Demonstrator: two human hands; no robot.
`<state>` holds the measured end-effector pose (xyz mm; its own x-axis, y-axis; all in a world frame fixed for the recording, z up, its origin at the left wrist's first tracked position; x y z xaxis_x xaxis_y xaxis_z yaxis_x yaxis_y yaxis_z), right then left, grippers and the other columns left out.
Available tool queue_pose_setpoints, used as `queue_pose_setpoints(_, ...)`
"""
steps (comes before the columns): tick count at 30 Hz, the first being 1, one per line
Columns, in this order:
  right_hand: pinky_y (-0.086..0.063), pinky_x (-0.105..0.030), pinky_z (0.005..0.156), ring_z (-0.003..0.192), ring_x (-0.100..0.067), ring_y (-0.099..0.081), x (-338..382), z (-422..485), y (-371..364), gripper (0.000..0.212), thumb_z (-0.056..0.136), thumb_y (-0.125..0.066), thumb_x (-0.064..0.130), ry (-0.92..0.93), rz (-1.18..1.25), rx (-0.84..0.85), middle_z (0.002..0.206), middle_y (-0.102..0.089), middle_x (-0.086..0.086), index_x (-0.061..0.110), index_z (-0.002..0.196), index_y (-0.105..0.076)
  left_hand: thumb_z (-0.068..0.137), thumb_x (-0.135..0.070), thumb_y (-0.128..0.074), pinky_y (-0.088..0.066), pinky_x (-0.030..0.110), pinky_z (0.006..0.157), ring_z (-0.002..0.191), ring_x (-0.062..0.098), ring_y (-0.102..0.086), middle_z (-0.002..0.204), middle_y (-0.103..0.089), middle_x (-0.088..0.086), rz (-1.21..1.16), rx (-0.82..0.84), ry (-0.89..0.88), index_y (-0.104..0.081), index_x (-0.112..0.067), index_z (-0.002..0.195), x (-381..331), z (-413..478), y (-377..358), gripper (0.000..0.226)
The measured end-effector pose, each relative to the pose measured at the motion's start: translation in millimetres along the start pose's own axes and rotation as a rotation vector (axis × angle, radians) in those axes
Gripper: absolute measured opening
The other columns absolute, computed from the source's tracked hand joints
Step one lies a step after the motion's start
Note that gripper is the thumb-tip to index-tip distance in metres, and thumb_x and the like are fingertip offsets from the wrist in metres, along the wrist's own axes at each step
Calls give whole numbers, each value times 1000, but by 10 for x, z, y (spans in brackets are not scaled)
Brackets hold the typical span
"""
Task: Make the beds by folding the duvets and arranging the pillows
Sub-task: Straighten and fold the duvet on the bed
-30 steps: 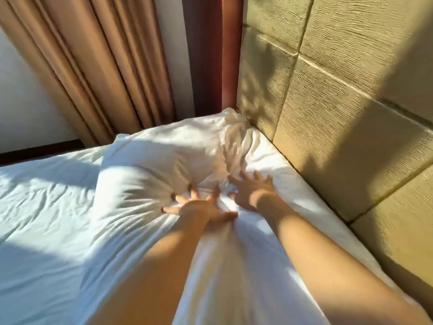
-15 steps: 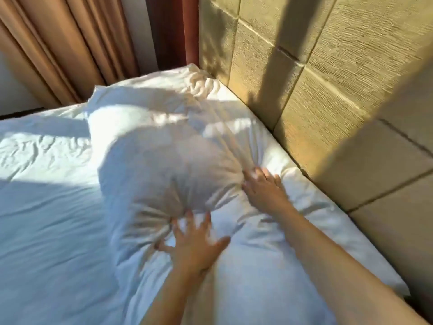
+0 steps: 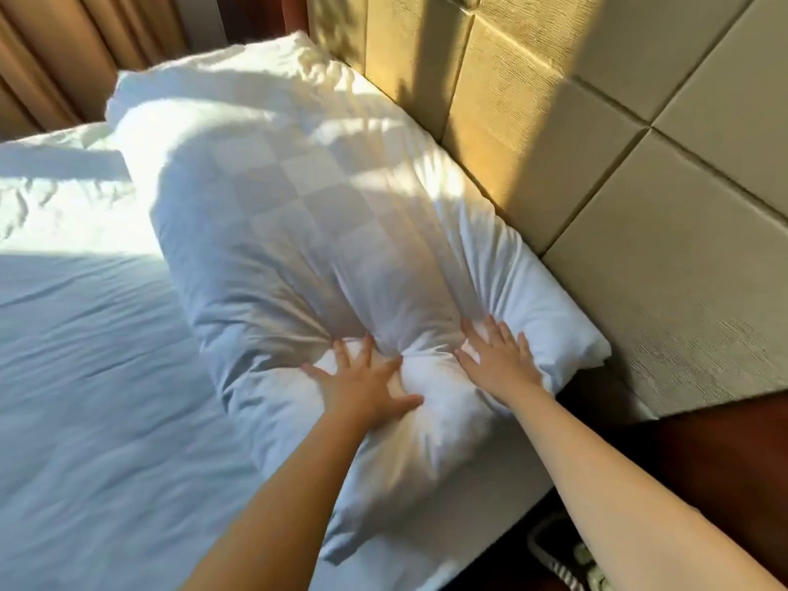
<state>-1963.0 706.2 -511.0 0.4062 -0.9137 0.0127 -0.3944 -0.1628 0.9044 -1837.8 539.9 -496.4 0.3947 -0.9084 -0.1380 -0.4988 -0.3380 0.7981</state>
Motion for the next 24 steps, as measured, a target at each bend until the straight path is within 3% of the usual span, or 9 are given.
queue_pose_setpoints(5, 2, -41, 117, 147, -21, 4, -155, -367, -41, 58, 97, -21, 56, -74, 74, 75, 160, 5, 0, 39, 150, -5, 88, -70, -21, 7, 72, 103, 144, 30, 19, 158, 14, -7, 16, -64, -43, 1, -51, 144, -131, -437, -216, 63)
queue_pose_setpoints(9, -6, -44, 117, 146, -30, -2, -77, -484, -104, 61, 95, -24, 59, -170, 132, 214, 159, 2, -3, 40, 149, -4, 84, -74, -30, 5, 74, 100, 144, 30, 19, 157, 16, -12, 63, 159, -134, -3, -55, 142, -64, -428, -327, 67)
queue_pose_setpoints(12, -31, -45, 110, 135, -32, -34, 29, -280, 223, 70, 86, -42, 56, -155, 0, 493, 152, -27, -8, 24, 147, -25, 91, -58, -42, -17, 51, 113, 144, 27, -16, 157, -16, -2, 58, 439, -218, -28, -32, 147, -144, -237, 24, 63)
queue_pose_setpoints(14, -43, -41, 100, 118, -32, -50, 150, -195, 580, 64, 86, -50, 45, -129, -39, 677, 144, -41, -11, 12, 139, -36, 94, -49, -47, -43, 23, 94, 116, 22, -52, 136, -49, 6, -183, 511, -170, -49, -10, 135, -111, -120, 397, 56)
queue_pose_setpoints(15, -46, -38, 94, 108, -32, -53, 242, -113, 781, 58, 92, -48, 40, -100, -35, 706, 139, -44, -14, 7, 138, -36, 94, -46, -48, -47, 19, 78, 102, 20, -57, 126, -56, 7, -339, 514, -115, -54, -8, 129, -35, -60, 590, 51)
queue_pose_setpoints(17, -47, -38, 81, 88, -28, -55, 466, 219, 1280, 39, 99, -40, 34, -15, -23, 537, 119, -55, -15, 5, 124, -47, 95, -41, -51, -45, 24, 76, 104, 22, -60, 124, -61, 7, -536, 335, -51, -59, -13, 124, 239, 149, 1075, 41)
queue_pose_setpoints(19, -45, -36, 84, 99, -29, -57, 749, 723, 1769, 32, 99, -37, 33, 94, 33, 233, 116, -59, -13, 10, 112, -55, 95, -33, -52, -41, 25, 90, 115, 22, -57, 127, -61, 6, -591, 10, 37, -59, -19, 126, 698, 445, 1586, 35)
queue_pose_setpoints(21, -39, -37, 99, 123, -30, -48, 1136, 1259, 2111, 39, 98, -38, 32, 203, 115, 53, 134, -50, -13, 13, 131, -48, 95, -33, -50, -35, 28, 102, 126, 24, -48, 138, -51, 5, -556, -225, 157, -49, -24, 135, 1213, 729, 1976, 41)
queue_pose_setpoints(24, -19, -41, 114, 140, -33, -24, 1882, 2013, 2485, 57, 96, -41, 38, 382, 72, -157, 152, -26, -13, 27, 149, -22, 97, -45, -40, -25, 45, 113, 141, 27, -25, 156, -24, 3, -398, -379, 288, -24, -34, 147, 1838, 1223, 2401, 54)
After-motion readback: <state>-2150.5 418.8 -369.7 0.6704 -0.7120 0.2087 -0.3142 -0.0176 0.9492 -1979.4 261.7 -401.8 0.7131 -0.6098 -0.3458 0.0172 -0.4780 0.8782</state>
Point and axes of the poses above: each hand's wrist, its own z-axis towards the middle knuckle, its own y-axis out of the back of the hand, x = y × z, the point moved 7 cm from there along z, towards the middle knuckle
